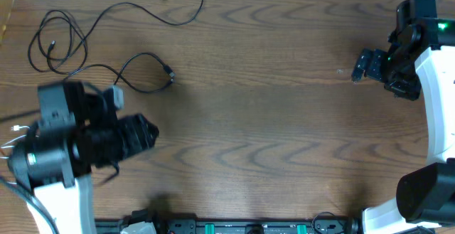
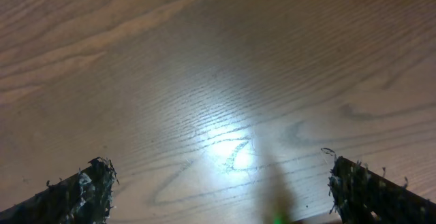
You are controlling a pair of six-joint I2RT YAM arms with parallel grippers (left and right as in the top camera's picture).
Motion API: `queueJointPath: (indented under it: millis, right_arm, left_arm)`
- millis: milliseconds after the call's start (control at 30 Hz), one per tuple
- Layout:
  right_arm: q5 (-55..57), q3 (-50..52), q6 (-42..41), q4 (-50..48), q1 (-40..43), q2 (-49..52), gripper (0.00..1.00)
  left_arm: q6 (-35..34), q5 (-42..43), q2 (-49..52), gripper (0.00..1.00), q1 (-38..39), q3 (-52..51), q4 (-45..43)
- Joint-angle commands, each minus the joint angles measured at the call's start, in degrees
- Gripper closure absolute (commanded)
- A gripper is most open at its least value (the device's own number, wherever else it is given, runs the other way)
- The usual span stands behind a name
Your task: Untangle cables
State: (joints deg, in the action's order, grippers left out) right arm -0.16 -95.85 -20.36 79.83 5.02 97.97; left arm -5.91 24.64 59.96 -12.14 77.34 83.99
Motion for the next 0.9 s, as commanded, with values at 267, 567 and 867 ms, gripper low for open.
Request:
queueJointPath:
  millis: [267,567,867]
  right_arm:
    - [0.70,-0.83,0.26,0.09,0.15,-0.24,0.01]
    - [0.70,-0.83,0.26,0.09,0.15,-0.24,0.01]
    - [0.70,-0.83,0.26,0.09,0.15,-0.24,0.01]
  left_arm:
    - [-3.02,-0.70,-19.26,0.38,0.11,-10.60,-2.93]
    - [-5.35,-0.72,-26.60,0.37,0.11,-10.60,-4.35]
    - [-5.33,-0.74,-26.53,0.02,0.11,-10.60,-4.35]
